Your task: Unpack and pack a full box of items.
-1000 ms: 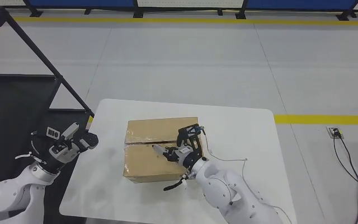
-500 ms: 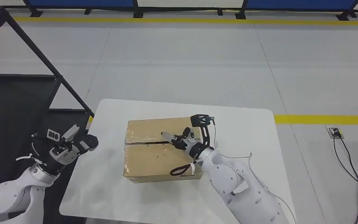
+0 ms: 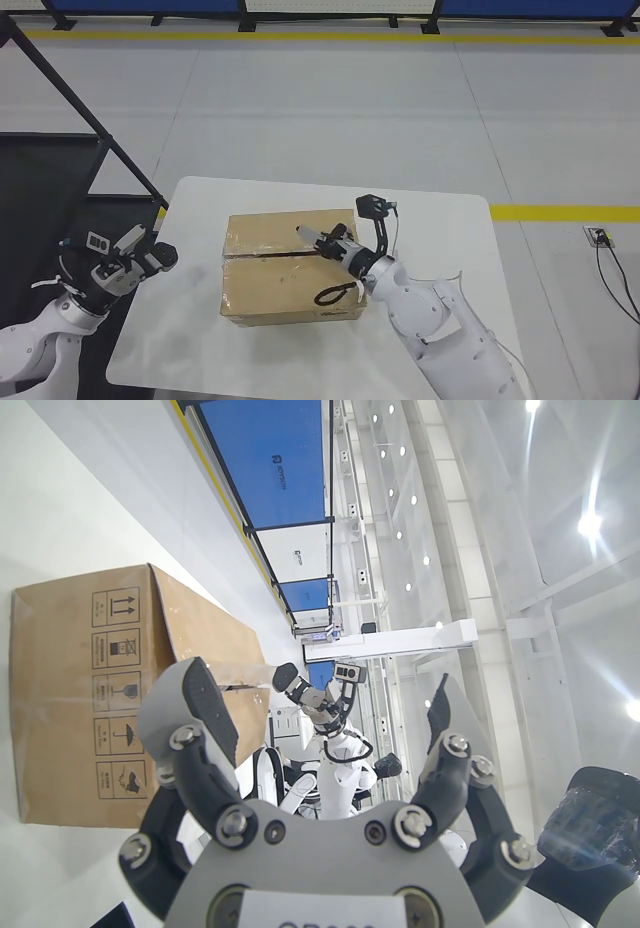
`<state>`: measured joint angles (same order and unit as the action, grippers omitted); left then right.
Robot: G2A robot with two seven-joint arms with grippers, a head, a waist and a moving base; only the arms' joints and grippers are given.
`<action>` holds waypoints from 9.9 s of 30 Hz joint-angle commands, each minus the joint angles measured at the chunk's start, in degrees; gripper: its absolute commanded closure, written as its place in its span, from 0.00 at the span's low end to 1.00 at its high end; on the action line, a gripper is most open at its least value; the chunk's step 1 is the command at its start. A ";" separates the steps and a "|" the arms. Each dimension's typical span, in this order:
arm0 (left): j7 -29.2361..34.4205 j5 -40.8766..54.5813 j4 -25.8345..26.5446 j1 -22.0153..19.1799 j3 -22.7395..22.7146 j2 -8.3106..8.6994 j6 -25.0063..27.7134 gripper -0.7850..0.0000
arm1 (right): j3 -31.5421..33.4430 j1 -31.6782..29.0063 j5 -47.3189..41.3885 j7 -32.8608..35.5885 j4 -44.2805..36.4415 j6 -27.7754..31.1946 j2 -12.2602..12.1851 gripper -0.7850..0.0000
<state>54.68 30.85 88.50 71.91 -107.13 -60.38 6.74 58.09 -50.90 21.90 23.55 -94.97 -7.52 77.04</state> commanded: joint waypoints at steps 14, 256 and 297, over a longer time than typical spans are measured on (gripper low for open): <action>0.19 -0.68 0.19 0.02 1.58 0.60 -0.24 0.00 | 7.62 -6.08 5.17 0.72 -6.35 3.89 -1.62 0.00; 4.52 -0.82 -4.52 -2.66 15.43 3.31 13.00 0.00 | -3.82 -2.98 12.12 17.48 -22.00 6.25 -1.91 1.00; 10.27 2.72 -9.34 -5.21 15.89 4.05 14.62 0.00 | -12.67 2.80 12.47 19.00 -22.47 5.42 0.87 1.00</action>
<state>64.93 33.45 79.30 66.71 -91.17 -56.35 21.34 45.42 -48.10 34.36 42.55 -117.43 -2.10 77.91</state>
